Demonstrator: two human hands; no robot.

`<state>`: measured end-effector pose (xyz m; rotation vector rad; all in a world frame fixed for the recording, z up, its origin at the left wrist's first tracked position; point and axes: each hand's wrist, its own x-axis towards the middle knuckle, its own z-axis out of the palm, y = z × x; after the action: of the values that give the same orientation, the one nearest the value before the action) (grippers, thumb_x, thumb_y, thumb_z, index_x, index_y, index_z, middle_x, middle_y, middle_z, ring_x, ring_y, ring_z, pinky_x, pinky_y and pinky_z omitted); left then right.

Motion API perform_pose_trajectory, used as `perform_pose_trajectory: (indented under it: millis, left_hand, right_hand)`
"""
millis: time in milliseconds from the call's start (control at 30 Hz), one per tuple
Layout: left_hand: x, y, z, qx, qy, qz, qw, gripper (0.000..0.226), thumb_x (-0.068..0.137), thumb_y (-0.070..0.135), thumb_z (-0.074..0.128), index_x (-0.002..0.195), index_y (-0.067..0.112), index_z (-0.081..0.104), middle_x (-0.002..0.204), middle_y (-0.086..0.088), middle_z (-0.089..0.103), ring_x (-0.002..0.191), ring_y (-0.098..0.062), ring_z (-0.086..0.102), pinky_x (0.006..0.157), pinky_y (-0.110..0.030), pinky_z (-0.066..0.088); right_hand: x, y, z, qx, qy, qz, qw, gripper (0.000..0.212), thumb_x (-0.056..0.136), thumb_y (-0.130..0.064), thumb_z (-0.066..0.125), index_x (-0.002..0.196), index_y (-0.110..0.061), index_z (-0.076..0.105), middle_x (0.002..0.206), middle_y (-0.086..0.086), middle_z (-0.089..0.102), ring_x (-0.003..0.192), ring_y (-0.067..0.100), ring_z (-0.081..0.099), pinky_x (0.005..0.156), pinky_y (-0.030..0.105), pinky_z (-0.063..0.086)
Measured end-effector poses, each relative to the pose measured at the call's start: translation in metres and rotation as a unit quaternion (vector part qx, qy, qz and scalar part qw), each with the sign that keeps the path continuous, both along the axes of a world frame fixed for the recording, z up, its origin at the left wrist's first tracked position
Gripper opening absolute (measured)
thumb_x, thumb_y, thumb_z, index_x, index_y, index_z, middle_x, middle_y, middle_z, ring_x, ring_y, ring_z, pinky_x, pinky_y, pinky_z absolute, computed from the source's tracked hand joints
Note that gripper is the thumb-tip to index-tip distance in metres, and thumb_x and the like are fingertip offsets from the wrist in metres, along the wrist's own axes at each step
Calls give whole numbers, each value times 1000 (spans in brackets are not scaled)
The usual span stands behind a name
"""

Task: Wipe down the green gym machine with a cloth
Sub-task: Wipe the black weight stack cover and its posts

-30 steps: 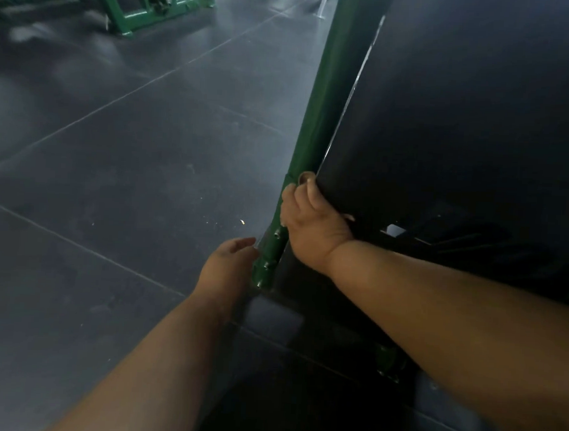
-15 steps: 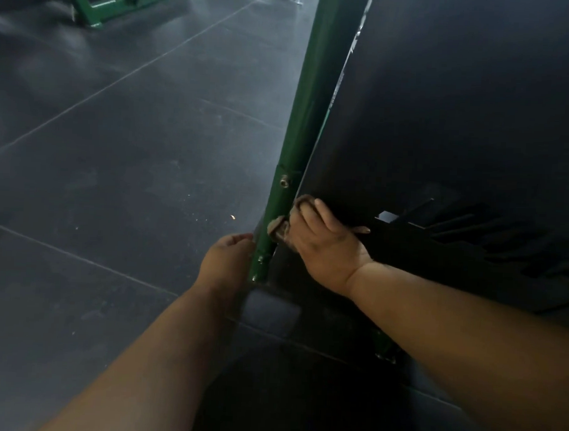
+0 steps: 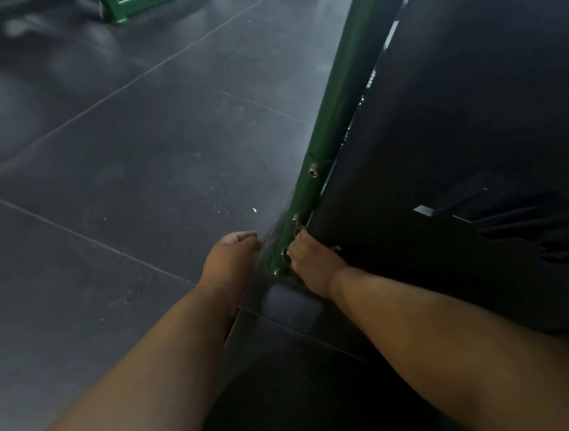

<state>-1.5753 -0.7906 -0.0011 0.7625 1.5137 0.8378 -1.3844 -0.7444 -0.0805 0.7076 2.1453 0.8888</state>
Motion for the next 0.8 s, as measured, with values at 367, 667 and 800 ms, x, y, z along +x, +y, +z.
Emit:
perform_pose_trajectory:
  millis: [367, 667, 800]
  left_hand:
    - [43, -3, -17, 44, -13, -56, 997, 14, 99, 17, 65, 96, 29, 73, 78, 12, 75, 68, 1, 70, 59, -16, 50]
    - [53, -3, -29, 20, 18, -35, 999, 32, 98, 13, 65, 73, 30, 76, 78, 4, 76, 82, -21, 68, 77, -34, 50]
    - [59, 0, -20, 18, -17, -34, 999, 40, 101, 10, 63, 70, 28, 81, 80, 0, 79, 78, -20, 68, 75, -30, 49]
  right_hand:
    - [-6, -3, -64, -11, -80, 11, 997, 57, 111, -30, 31, 161, -3, 26, 160, 24, 33, 151, 46, 28, 124, 62, 18]
    - [2, -4, -40, 85, 28, 11, 996, 57, 106, -34, 35, 156, -8, 45, 154, 21, 47, 148, 41, 37, 125, 58, 19]
    - [21, -16, 61, 196, 183, -3, 963, 59, 100, -33, 31, 151, -12, 53, 156, 13, 50, 151, 36, 37, 124, 57, 11]
